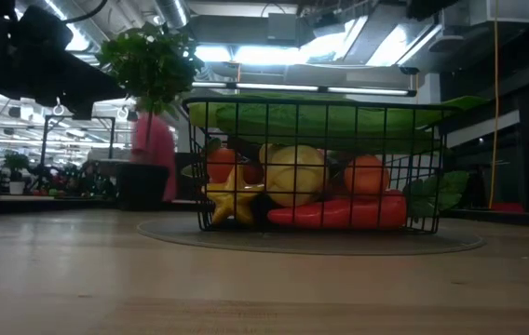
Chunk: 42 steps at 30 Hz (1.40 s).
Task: Build produce basket
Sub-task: Return to Home Position
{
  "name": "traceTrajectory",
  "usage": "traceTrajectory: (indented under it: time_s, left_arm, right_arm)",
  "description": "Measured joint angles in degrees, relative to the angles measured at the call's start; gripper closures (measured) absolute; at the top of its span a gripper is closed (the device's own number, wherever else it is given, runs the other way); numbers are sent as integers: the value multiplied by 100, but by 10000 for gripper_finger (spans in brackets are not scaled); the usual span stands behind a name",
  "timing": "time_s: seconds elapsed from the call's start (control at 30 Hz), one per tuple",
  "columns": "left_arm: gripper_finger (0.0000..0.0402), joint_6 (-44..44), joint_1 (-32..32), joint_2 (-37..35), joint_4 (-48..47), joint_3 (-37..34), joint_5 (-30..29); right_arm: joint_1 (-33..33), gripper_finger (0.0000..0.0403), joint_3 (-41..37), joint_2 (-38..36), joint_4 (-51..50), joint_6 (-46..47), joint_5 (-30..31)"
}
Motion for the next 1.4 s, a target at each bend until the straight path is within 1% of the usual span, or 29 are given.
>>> traceTrajectory:
  time_s: [0.07,0.1,0.17,0.27,0.37,0.43,0.47,0.5,0.57,0.67,0.73,0.83,0.9,0.93,1.03,1.13,1.23,1.33,1.4]
  left_arm:
    - [250,0,0,0,0,0,1]
    - [250,-1,0,0,1,0,-1]
    - [250,-2,0,0,0,0,2]
    - [250,-2,0,5,0,0,-1]
    - [250,-2,0,11,0,0,-1]
    - [250,-2,0,11,0,0,-1]
    - [250,-2,0,11,0,0,-2]
    - [250,-2,0,11,0,0,-1]
    - [250,-2,-2,11,0,0,-3]
    - [250,-2,-2,11,0,0,-12]
    - [250,-2,-2,11,0,0,-12]
    - [250,-2,-2,11,0,0,-12]
    - [250,-2,-2,11,0,0,-13]
    - [250,-2,-2,11,0,0,-14]
    - [250,-2,-2,11,0,0,-14]
    - [250,-2,-2,11,0,0,-14]
    - [250,-2,-2,11,0,0,-14]
    - [250,-2,-2,11,0,0,-15]
    - [250,-2,-2,11,2,0,-16]
  right_arm:
    - [69,229,-676,-643,860,-130,32]
    - [125,229,-1052,-942,1470,-500,-50]
    - [190,229,-1862,-1483,2857,-1549,-679]
    - [142,229,-3052,-2305,4855,-3022,-2248]
    - [-100,229,-4197,-2979,6936,-4280,-4191]
    - [-311,229,-4852,-3360,8055,-4902,-5438]
    - [-451,229,-5115,-3532,8537,-5115,-5897]
    - [-622,229,-5325,-3701,8785,-5186,-6196]
    - [-1000,229,-5636,-4007,8821,-4968,-6438]
    - [-1480,229,-6080,-4321,8863,-4714,-6475]
    - [-1764,229,-6350,-4387,9162,-4701,-6521]
    - [-2110,229,-6673,-4410,9774,-4615,-6956]
    - [-2239,229,-6898,-4407,10050,-4751,-7259]
    - [-2276,229,-7035,-4403,10213,-4837,-7305]
    - [-2407,229,-7402,-4422,10485,-4901,-7193]
    - [-2585,229,-7697,-4460,10460,-4734,-7185]
    - [-2705,229,-7938,-4624,10441,-4482,-7417]
    - [-2751,229,-7934,-4816,10230,-4377,-7581]
    - [-2751,229,-7932,-4947,10145,-4466,-7592]
